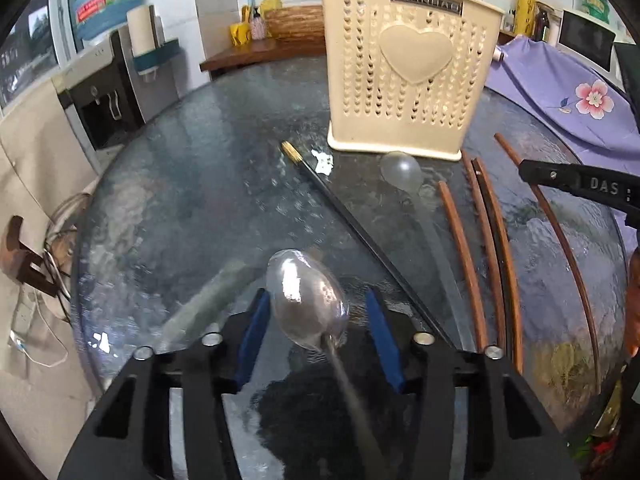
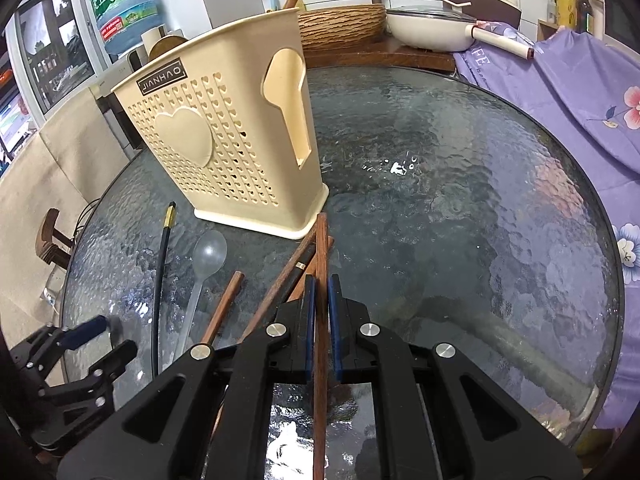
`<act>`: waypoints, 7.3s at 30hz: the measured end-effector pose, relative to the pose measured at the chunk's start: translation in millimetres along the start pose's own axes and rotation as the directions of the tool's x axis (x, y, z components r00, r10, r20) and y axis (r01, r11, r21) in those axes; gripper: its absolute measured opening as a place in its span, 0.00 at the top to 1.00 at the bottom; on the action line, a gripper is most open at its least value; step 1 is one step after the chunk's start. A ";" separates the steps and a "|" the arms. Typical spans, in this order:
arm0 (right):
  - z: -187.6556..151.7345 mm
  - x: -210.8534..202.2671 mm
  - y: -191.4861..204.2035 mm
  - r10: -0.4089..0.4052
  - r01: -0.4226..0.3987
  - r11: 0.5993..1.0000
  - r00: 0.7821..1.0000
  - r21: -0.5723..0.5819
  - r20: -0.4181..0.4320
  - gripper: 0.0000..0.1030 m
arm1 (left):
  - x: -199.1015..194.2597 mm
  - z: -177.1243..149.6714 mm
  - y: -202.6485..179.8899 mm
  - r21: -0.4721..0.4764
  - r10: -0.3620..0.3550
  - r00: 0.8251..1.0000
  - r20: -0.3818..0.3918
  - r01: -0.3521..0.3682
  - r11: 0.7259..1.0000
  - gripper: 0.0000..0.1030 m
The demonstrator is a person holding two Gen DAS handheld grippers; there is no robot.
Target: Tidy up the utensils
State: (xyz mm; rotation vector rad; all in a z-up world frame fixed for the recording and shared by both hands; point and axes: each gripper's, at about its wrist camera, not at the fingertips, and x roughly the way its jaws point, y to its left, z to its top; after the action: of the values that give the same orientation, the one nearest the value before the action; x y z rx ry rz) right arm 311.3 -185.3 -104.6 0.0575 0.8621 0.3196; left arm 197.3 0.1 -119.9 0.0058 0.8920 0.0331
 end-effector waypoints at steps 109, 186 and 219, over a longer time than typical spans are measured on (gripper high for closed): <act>167.5 -123.0 40.8 0.144 -0.099 0.988 0.867 -0.119 0.477 0.93 | -62.7 214.0 3.7 0.088 -0.225 0.874 0.430 0.207 0.974 0.68; -23.4 0.0 -8.3 -0.084 0.081 0.996 0.992 -0.034 -0.098 0.55 | 38.1 52.8 50.4 0.106 -0.004 1.000 -0.007 0.004 0.994 0.34; 7.6 21.3 -2.0 -0.001 0.006 0.999 0.994 0.039 -0.110 0.76 | 72.7 87.4 49.8 0.102 0.001 0.999 -0.036 0.003 0.995 0.35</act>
State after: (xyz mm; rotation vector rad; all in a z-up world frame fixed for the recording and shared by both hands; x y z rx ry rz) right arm 330.5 -180.2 -115.6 0.0756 0.9781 0.3047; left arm 309.7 52.9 -120.7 0.1000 0.9287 -0.0131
